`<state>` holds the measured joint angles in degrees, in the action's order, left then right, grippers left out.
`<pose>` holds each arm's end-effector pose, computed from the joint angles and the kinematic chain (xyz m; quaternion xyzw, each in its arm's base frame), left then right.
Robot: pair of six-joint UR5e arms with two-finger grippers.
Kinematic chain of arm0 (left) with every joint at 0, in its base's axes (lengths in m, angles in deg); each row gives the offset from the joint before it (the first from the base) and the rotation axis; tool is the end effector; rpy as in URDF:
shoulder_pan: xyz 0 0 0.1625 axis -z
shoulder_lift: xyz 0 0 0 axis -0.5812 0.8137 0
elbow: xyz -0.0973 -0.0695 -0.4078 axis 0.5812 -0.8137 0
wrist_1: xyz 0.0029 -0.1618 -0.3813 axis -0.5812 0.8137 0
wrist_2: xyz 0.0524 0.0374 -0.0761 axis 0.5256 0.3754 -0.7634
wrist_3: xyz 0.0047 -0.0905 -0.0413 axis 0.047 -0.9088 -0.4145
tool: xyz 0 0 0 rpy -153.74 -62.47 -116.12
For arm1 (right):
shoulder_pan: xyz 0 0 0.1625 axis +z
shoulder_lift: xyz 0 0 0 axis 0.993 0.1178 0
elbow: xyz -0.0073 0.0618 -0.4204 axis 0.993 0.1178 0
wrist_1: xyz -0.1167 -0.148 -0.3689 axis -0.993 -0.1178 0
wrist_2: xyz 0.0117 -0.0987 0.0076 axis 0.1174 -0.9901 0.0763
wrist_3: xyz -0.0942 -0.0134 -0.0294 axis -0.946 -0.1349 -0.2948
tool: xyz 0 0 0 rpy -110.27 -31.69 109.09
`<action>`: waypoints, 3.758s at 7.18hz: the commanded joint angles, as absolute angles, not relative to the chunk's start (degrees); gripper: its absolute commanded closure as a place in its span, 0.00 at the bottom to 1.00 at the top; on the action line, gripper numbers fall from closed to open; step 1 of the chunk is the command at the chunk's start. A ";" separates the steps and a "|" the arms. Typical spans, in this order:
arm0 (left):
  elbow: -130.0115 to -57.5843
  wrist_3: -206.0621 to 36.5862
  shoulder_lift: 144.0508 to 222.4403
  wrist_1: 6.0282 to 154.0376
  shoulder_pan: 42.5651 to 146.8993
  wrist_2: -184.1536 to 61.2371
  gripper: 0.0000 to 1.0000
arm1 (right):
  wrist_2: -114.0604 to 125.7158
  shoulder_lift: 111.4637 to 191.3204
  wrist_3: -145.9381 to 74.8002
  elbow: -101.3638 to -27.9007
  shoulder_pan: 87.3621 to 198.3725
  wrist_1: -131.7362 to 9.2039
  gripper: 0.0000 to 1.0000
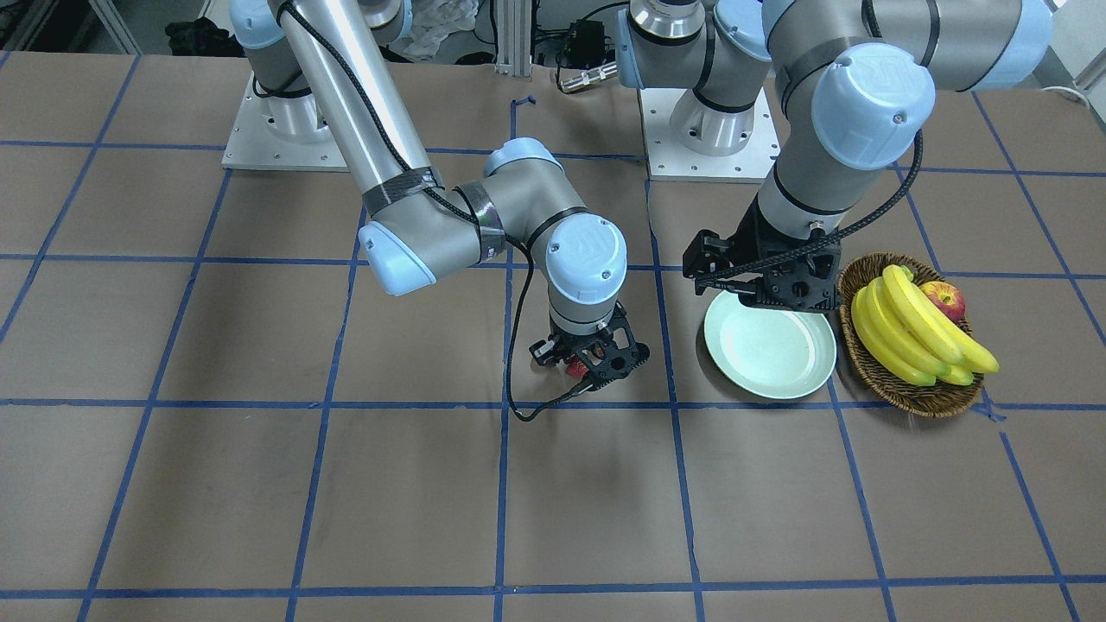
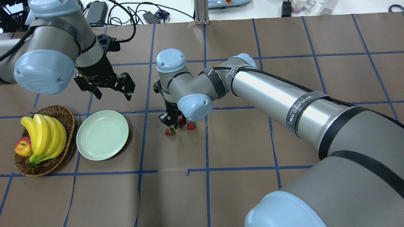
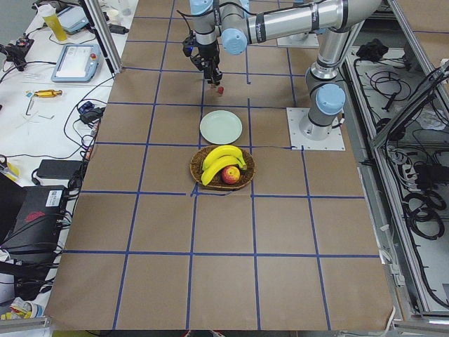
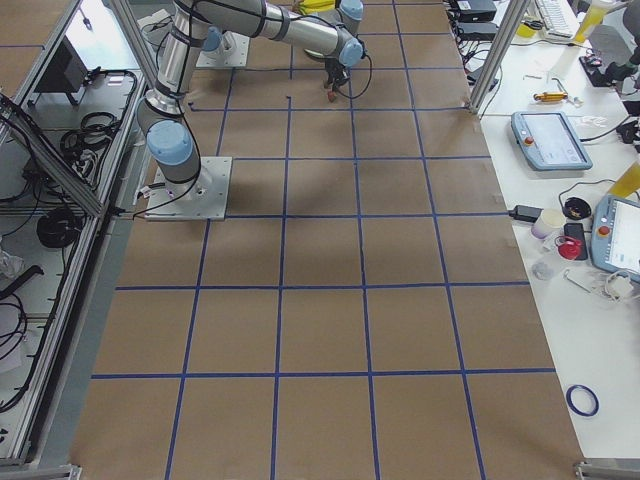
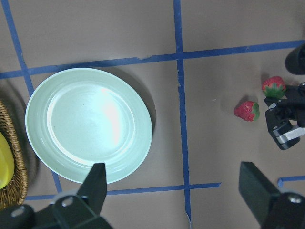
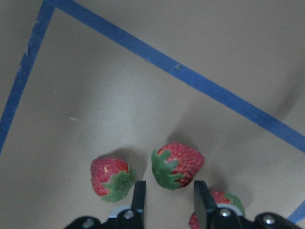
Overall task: Collect all strawberries into plate
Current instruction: 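Set the strawberry down next to the other two and release, then raise the right gripper away from the strawberries, then reach the left gripper down to the strawberry nearest the plate and grasp it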
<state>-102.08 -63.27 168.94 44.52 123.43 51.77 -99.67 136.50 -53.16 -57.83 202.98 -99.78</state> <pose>-0.1116 -0.5132 0.3789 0.0410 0.9980 0.0472 0.0112 0.4589 -0.5080 0.1987 -0.2617 0.9615 0.0662 0.0507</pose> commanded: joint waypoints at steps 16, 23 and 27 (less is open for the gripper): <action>-104.87 -120.44 184.12 36.53 129.67 43.58 0.00 | -107.46 163.15 -56.90 -58.21 179.21 -71.88 0.00; -106.63 -136.90 189.05 35.56 129.67 39.00 0.00 | -110.08 163.06 -56.90 -60.75 179.30 -71.53 0.00; -107.77 -136.28 190.01 35.74 130.28 38.12 0.10 | -111.58 163.15 -57.96 -60.85 179.21 -71.71 0.00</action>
<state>-107.53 -136.38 189.58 35.91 130.08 38.26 -110.59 163.09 -57.78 -60.77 179.22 -71.70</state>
